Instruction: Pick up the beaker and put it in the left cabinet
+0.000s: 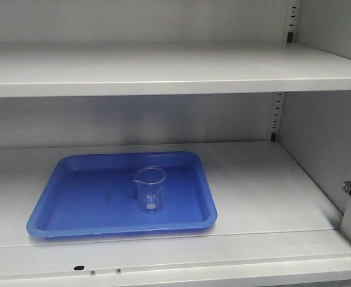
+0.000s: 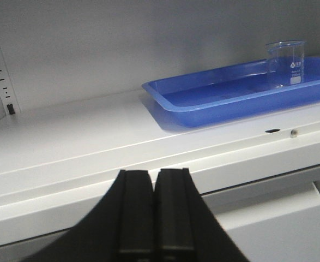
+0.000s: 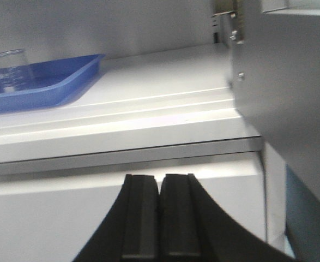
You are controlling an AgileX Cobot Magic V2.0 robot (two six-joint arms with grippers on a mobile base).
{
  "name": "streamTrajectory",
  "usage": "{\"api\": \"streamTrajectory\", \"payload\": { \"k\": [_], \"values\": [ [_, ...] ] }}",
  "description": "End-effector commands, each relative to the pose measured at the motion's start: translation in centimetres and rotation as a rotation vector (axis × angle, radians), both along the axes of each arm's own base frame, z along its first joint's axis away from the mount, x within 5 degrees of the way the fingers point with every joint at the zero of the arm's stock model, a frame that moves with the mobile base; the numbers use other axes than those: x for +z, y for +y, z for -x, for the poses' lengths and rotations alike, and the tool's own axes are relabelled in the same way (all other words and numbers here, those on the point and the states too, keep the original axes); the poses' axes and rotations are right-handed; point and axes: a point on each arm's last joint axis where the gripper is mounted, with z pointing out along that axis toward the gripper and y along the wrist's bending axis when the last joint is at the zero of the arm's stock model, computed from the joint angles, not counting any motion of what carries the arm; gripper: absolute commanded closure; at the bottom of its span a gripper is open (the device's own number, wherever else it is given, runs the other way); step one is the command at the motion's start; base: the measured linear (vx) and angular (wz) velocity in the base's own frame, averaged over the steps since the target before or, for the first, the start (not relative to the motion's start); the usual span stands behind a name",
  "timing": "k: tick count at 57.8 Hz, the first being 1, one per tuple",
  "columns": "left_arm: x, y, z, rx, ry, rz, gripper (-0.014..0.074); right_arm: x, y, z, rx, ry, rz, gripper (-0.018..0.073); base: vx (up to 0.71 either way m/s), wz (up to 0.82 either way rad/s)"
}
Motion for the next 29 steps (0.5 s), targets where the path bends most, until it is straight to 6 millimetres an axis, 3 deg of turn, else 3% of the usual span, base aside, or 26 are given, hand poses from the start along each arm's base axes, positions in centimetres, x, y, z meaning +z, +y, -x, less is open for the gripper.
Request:
{"api": "streamTrajectory", "payload": {
  "k": [1, 29],
  "values": [
    [0.25, -0.01, 0.15, -0.004, -0.076, 0.015, 0.0595, 0.41, 0.09, -0.03, 0.012, -0.059, 0.005, 0.0568, 0.00, 0.00],
    [0.25, -0.01, 0.15, -0.004, -0.076, 0.015, 0.0595, 0.21, 0.06, -0.03, 0.011, -0.046, 0.055, 0.0568, 0.00, 0.00]
  ]
}}
